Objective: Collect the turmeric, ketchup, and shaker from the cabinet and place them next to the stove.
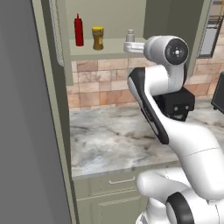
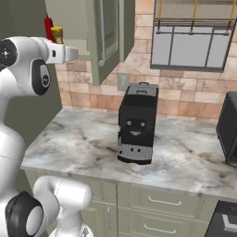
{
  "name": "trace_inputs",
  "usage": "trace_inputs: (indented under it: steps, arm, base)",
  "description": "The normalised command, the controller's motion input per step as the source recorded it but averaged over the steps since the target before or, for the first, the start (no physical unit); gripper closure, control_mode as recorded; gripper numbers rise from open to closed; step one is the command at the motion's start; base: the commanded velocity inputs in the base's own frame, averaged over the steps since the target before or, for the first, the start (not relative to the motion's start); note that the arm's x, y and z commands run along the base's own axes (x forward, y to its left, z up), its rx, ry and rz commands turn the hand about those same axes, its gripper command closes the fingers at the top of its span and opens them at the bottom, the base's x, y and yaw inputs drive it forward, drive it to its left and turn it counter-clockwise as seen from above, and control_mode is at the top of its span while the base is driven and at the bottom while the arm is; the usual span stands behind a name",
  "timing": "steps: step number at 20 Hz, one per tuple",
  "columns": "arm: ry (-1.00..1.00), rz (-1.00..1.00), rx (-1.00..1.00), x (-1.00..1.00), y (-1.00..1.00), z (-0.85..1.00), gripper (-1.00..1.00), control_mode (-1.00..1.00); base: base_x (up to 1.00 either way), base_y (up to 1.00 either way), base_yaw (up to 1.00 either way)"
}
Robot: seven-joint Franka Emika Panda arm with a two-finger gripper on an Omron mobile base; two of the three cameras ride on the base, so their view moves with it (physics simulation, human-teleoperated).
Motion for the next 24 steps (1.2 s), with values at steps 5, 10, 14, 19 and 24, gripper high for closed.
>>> trace_inputs:
  steps: [5, 10, 14, 19, 24]
  arm:
    - [0.00, 0.00, 0.00, 0.08, 0.00, 0.00, -1.00, -1.00]
    - [0.00, 0.00, 0.00, 0.05, -0.02, 0.00, -1.00, -1.00]
    - [0.00, 0.00, 0.00, 0.16, -0.01, 0.00, -1.00, -1.00]
    - [0.03, 0.00, 0.00, 0.39, 0.00, 0.00, -1.00, -1.00]
    - [0.06, 0.00, -0.03, 0.43, 0.05, 0.00, -1.00, -1.00]
  base:
    - [0.00, 0.00, 0.00]
    - [0.00, 0.00, 0.00]
    - [0.00, 0.00, 0.00]
    - [0.00, 0.00, 0.00]
    - [0.00, 0.00, 0.00]
